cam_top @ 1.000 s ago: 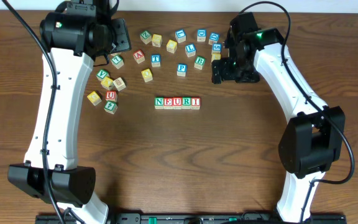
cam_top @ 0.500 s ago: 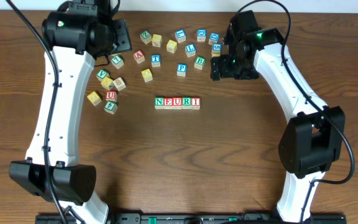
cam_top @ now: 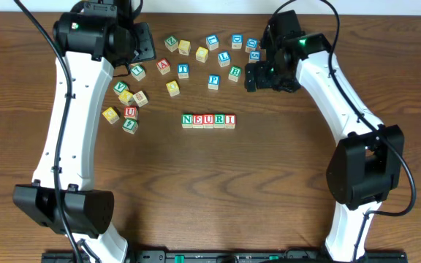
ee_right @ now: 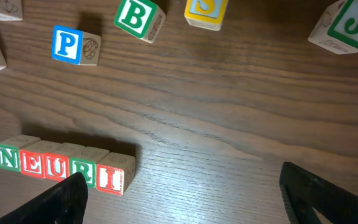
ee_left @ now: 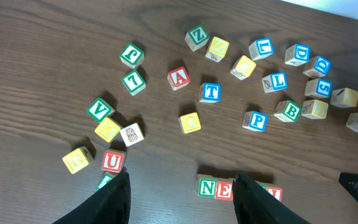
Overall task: Spell out NEURIPS
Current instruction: 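Move the left gripper over the blue P block, then lower the left gripper and grasp the blue P block, then carry the P block right of the I and release it, then raise the left arm away and move the right gripper to the P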
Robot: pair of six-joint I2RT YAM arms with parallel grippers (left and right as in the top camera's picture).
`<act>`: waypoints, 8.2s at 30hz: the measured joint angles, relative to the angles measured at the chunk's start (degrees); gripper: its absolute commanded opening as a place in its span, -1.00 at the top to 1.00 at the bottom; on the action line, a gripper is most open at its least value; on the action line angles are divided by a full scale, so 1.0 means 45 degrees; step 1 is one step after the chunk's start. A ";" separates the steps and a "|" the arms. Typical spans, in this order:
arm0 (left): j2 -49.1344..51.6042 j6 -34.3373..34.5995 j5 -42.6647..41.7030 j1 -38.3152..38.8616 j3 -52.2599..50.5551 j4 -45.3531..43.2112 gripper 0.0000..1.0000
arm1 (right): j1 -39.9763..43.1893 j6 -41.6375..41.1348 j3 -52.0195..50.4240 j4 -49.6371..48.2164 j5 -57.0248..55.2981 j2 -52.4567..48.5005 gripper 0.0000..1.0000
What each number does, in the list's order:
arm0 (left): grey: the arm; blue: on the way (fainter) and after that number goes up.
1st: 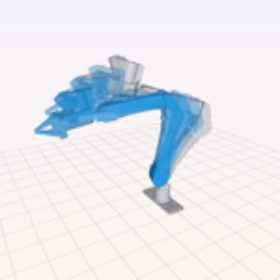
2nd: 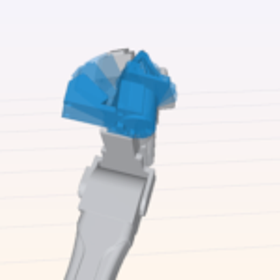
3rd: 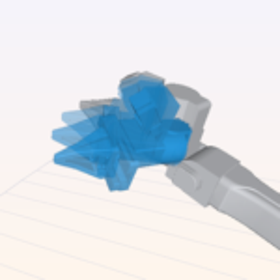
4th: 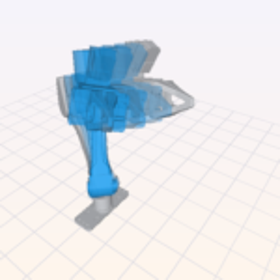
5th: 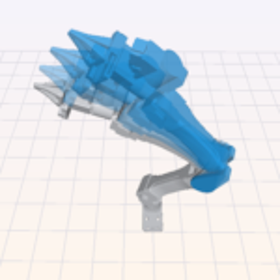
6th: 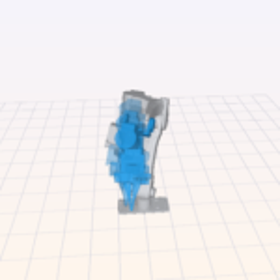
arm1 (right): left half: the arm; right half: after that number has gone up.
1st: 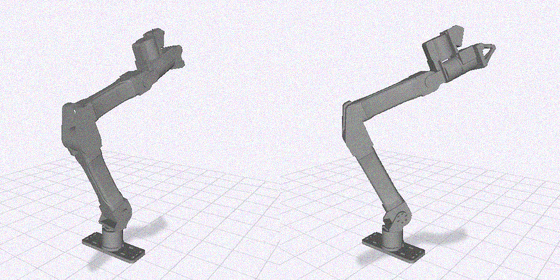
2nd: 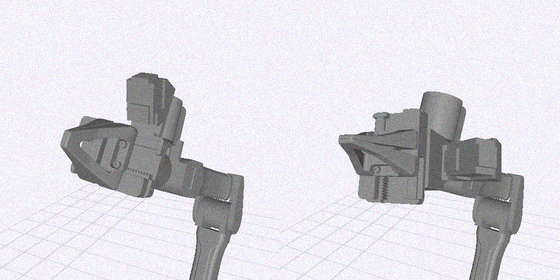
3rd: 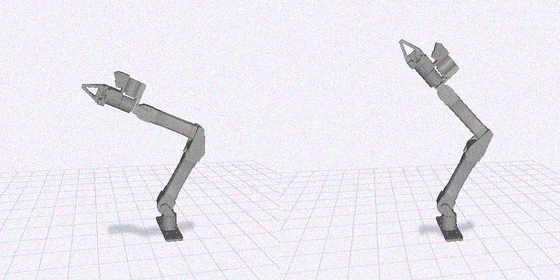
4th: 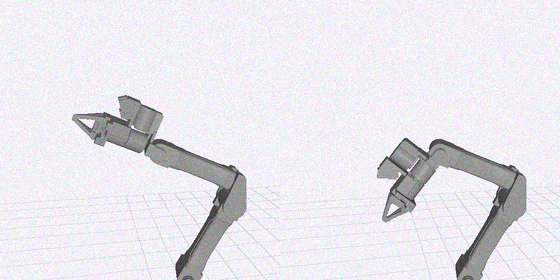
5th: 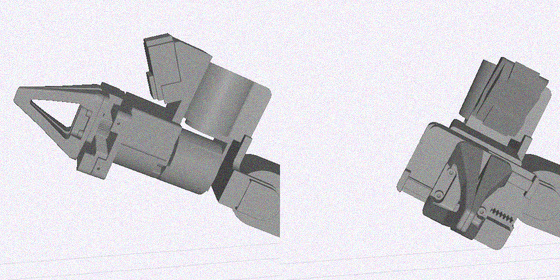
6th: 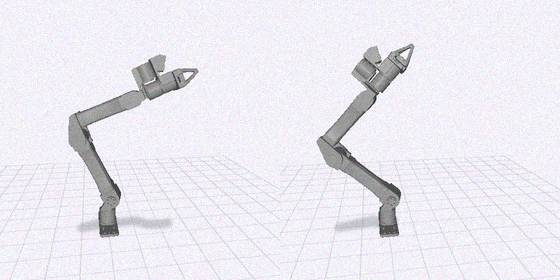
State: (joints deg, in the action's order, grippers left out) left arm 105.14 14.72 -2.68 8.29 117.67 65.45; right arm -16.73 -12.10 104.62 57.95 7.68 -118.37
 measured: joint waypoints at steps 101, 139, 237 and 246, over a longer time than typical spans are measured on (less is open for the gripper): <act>0.7747 -0.0141 -0.0330 0.3614 -0.0024 -0.4629 0.46 | 0.1491 0.0107 0.0005 0.1161 -0.0534 0.0000 -0.98; 0.6795 0.3653 -0.0364 0.7334 -0.0029 -0.2895 0.45 | 0.4143 0.0131 0.0005 0.0850 -0.1137 0.0000 -0.99; -0.0219 0.0957 0.0350 -0.1666 -0.0607 0.0262 -0.95 | -0.1015 0.0189 -0.3463 -0.0962 -0.0952 0.0000 -0.14; -0.0219 0.0957 0.0350 -0.1666 -0.0607 0.0262 -0.95 | -0.1015 0.0189 -0.3779 -0.1423 -0.0952 0.0000 0.14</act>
State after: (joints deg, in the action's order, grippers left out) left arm 104.16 19.03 -1.10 0.80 114.93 66.63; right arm -21.30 -11.25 87.61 51.55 3.40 -118.37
